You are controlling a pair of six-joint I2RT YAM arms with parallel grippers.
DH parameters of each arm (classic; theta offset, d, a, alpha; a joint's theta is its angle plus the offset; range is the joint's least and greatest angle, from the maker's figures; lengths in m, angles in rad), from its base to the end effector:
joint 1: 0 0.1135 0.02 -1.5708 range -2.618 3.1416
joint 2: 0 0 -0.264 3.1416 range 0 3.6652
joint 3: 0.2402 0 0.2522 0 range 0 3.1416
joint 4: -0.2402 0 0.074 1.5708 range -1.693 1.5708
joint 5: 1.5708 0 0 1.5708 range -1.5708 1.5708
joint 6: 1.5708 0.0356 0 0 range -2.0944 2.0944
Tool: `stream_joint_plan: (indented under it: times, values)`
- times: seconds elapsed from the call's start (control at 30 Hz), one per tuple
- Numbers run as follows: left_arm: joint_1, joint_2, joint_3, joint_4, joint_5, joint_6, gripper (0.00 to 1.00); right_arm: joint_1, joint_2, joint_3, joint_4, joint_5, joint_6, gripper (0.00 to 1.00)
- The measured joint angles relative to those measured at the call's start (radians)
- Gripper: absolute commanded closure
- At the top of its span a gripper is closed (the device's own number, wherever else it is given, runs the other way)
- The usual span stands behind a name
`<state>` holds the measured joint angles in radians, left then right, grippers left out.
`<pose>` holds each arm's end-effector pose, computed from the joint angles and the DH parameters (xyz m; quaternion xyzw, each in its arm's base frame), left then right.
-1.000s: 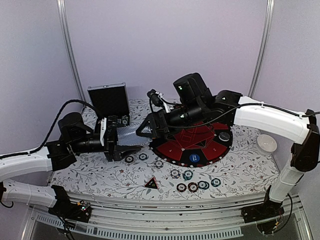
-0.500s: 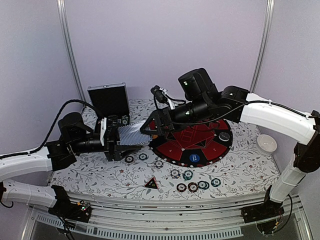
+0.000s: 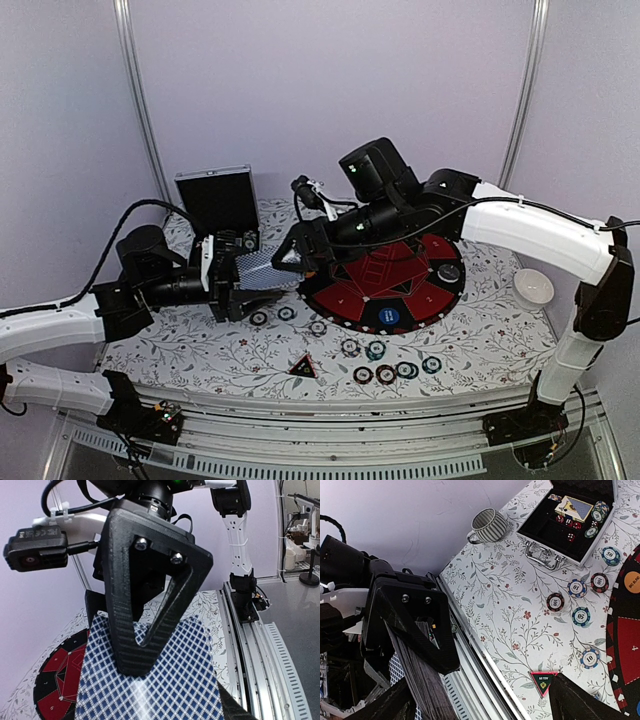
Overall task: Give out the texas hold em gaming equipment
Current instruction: Pass from the right arm to the left, then adjust the poker card at the face-down deck piles.
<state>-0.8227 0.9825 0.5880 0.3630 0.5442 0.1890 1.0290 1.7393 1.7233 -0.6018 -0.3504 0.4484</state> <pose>0.1410 -0.1790 0.2911 0.4988 0.5145 -0.3922 0.5768 0.1946 0.3471 0.3676 -0.3271 0.8155 0.4186 0.2296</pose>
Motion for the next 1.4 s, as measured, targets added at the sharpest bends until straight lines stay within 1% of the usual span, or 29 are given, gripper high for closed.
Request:
stream_joint_plan:
  times: [0.27, 0.5, 0.6, 0.8, 0.87, 0.97, 1.07, 1.33, 1.4]
  values:
    - [0.003, 0.001, -0.013, -0.001, -0.008, 0.000, 0.45, 0.002, -0.015, 0.006, -0.060, 0.074, -0.011, 0.07]
    - [0.003, 0.001, -0.013, -0.001, -0.008, 0.000, 0.45, 0.002, -0.037, 0.006, -0.092, 0.105, -0.018, 0.08]
    - [0.003, 0.004, -0.013, -0.001, -0.007, 0.000, 0.45, 0.002, -0.037, 0.006, -0.092, 0.093, -0.020, 0.09]
    - [0.003, 0.007, -0.013, 0.000, -0.007, 0.000, 0.45, 0.002, -0.038, 0.006, -0.063, 0.003, -0.024, 0.10]
    - [0.003, 0.007, -0.013, 0.000, -0.007, -0.001, 0.45, 0.002, -0.042, 0.006, -0.052, -0.006, -0.023, 0.13]
    - [0.003, 0.007, -0.013, 0.002, -0.007, 0.000, 0.45, 0.000, -0.061, 0.006, -0.040, -0.008, -0.021, 0.23]
    - [0.003, 0.007, -0.013, 0.003, -0.007, -0.001, 0.45, -0.003, -0.090, 0.002, -0.036, -0.004, -0.020, 0.38]
    - [0.003, 0.007, -0.013, 0.003, -0.007, -0.001, 0.45, -0.005, -0.192, -0.094, -0.018, 0.000, 0.025, 0.73]
    - [0.003, 0.007, -0.013, 0.003, -0.007, 0.000, 0.45, -0.005, -0.195, -0.109, -0.016, -0.004, 0.034, 0.75]
